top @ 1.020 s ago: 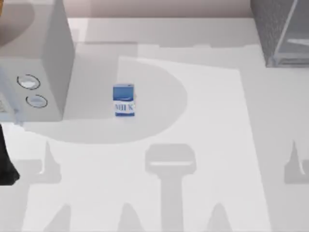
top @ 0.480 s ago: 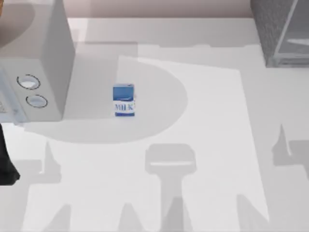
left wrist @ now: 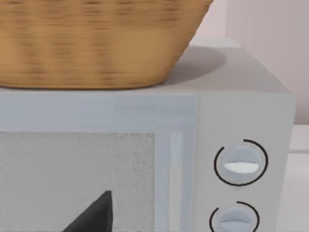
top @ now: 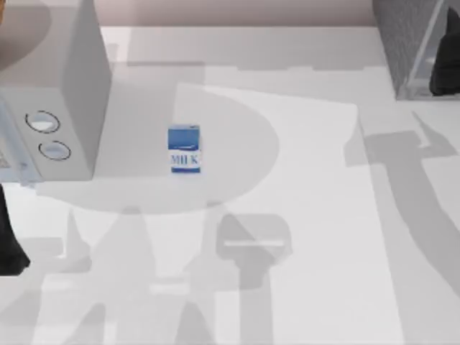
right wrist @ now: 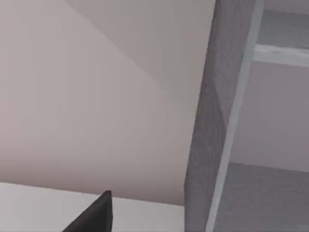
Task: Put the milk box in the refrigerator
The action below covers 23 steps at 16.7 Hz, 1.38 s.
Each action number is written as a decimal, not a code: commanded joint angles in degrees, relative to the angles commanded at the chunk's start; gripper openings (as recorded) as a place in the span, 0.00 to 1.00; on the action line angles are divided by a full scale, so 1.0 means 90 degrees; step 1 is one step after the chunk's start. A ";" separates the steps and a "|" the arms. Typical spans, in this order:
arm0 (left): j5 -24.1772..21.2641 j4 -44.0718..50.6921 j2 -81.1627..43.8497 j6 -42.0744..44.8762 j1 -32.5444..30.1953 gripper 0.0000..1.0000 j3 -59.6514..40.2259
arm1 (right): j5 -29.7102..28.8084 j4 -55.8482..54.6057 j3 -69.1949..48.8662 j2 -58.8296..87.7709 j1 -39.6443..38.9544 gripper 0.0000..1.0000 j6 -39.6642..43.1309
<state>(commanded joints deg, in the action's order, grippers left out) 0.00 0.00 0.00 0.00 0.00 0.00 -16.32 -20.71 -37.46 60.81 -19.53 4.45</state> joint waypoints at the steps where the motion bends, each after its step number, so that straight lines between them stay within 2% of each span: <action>1: 0.0000 0.0000 0.0000 0.0000 0.0000 1.00 0.0000 | -0.0226 -0.0253 -0.0375 0.0637 -0.0208 1.00 0.0058; 7: 0.0000 0.0000 0.0000 0.0000 0.0000 1.00 0.0000 | -0.1754 -0.1857 -0.2422 0.4433 -0.1466 1.00 0.0357; 13: 0.0000 0.0000 0.0000 0.0000 0.0000 1.00 0.0000 | -0.3215 -0.3323 -0.3897 0.7582 -0.2622 1.00 0.0382; 18: 0.0000 0.0000 0.0000 0.0000 0.0000 1.00 0.0000 | -0.4106 -0.4311 -0.4647 0.9301 -0.3413 1.00 0.0106; 23: 0.0000 0.0000 0.0000 0.0000 0.0000 1.00 0.0000 | -0.4643 -0.5088 -0.5067 1.0169 -0.3990 1.00 -0.0343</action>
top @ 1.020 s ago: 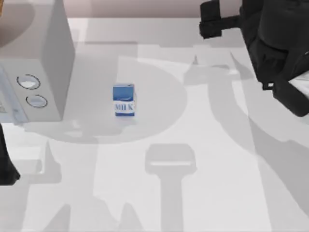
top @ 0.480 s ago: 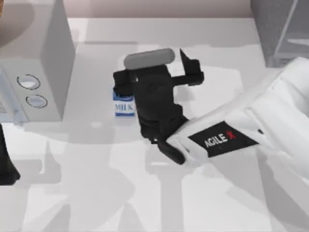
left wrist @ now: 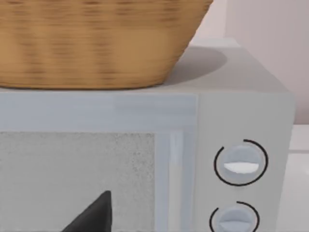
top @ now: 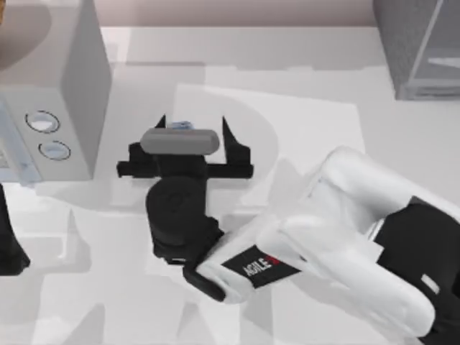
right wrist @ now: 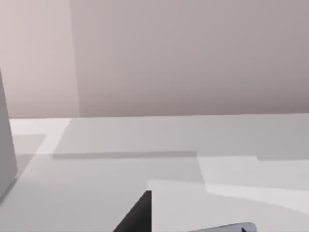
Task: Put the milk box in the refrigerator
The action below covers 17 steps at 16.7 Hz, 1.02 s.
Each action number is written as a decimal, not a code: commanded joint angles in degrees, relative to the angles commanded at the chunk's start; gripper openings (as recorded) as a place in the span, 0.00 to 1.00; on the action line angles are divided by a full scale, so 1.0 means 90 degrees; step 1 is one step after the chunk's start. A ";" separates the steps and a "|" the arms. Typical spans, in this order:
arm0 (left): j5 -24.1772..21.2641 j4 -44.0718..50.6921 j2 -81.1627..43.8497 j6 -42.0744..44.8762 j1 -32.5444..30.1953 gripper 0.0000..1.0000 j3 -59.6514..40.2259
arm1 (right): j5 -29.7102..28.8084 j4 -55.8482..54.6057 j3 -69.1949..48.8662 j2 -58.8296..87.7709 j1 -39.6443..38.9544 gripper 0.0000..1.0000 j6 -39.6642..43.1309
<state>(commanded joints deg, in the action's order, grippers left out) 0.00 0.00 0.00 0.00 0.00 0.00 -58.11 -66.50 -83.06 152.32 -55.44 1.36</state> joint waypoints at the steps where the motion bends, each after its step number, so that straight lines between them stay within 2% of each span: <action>1: 0.0000 0.0000 0.0000 0.0000 0.0000 1.00 0.0000 | -0.0073 -0.0124 -0.0054 0.0096 -0.0087 1.00 -0.0085; 10: 0.0000 0.0000 0.0000 0.0000 0.0000 1.00 0.0000 | -0.0176 -0.0355 -0.0176 0.0091 -0.0211 1.00 -0.0232; 17: 0.0000 0.0000 0.0000 0.0000 0.0000 1.00 0.0000 | 0.0147 0.0066 -0.0779 0.0464 0.0109 1.00 -0.0224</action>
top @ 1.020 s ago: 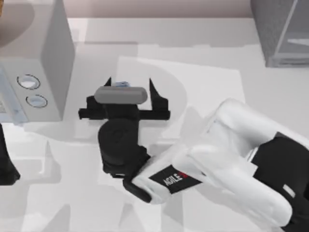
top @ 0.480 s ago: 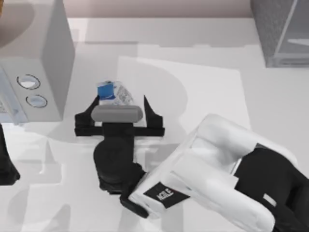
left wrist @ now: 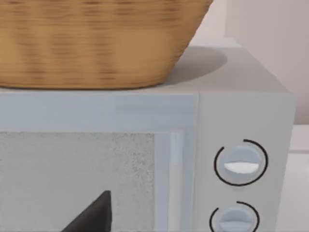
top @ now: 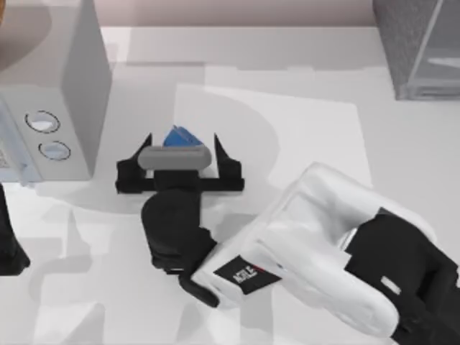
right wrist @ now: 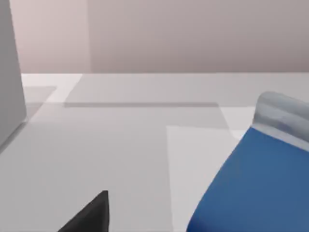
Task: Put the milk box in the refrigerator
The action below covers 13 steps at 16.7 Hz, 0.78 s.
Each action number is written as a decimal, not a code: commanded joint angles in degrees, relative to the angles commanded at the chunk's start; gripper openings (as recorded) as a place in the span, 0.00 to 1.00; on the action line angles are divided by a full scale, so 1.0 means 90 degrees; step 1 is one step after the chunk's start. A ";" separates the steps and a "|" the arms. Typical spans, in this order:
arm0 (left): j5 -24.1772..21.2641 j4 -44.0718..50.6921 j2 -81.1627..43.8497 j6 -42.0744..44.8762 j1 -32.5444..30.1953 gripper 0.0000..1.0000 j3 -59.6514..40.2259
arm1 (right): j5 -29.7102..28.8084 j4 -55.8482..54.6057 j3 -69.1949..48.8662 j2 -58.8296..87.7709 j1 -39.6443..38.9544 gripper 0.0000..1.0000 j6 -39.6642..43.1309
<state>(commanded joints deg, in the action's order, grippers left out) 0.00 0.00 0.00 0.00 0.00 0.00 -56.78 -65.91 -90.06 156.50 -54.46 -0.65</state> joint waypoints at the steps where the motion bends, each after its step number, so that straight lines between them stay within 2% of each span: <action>1: 0.0000 0.0000 0.0000 0.0000 0.0000 1.00 0.0000 | 0.0057 0.0063 -0.0119 0.0054 0.0057 1.00 0.0002; 9: 0.0000 0.0000 0.0000 0.0000 0.0000 1.00 0.0000 | 0.0211 0.0232 -0.0441 0.0200 0.0212 1.00 0.0010; 13: 0.0000 0.0000 0.0000 0.0000 0.0000 1.00 0.0000 | 0.0211 0.0232 -0.0441 0.0200 0.0212 0.70 0.0010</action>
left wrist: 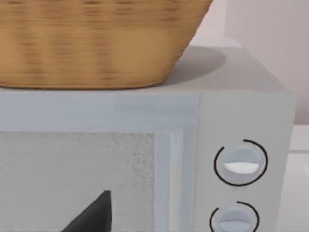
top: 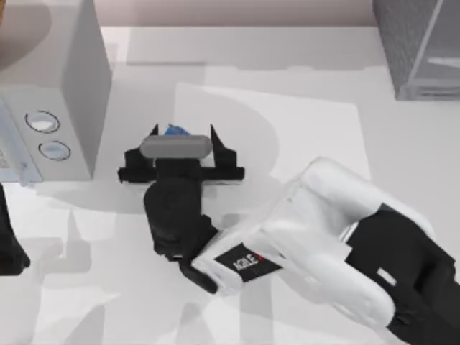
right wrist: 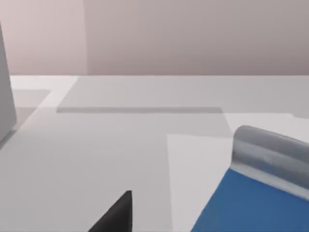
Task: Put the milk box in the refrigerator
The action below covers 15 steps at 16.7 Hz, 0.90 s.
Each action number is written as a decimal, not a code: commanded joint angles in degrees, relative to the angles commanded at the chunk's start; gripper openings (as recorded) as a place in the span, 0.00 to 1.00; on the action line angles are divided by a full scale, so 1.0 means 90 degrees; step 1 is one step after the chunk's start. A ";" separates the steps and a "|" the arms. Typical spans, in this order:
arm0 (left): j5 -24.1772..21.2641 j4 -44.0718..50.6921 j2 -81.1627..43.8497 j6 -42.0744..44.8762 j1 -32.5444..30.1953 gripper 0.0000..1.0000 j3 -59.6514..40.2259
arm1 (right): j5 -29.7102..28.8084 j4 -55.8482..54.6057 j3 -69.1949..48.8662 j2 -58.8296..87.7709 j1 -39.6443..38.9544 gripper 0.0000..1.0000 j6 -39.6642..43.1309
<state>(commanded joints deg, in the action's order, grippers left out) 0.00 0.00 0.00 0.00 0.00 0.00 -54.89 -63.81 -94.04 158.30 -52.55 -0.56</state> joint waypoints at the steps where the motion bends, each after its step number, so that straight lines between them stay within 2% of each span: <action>1: 0.0000 0.0000 0.0000 0.0000 0.0000 1.00 0.0000 | 0.0000 0.0000 0.0000 0.0000 0.0000 0.62 0.0000; 9: 0.0000 0.0000 0.0000 0.0000 0.0000 1.00 0.0000 | 0.0000 0.0000 0.0000 0.0000 0.0000 0.02 0.0000; 15: 0.0000 0.0000 0.0000 0.0000 0.0000 1.00 0.0000 | 0.0000 0.0000 0.0000 0.0000 0.0000 0.00 0.0000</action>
<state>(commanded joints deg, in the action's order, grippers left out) 0.00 0.00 0.00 0.00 0.00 0.00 -54.89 -63.81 -94.04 158.30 -52.55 -0.56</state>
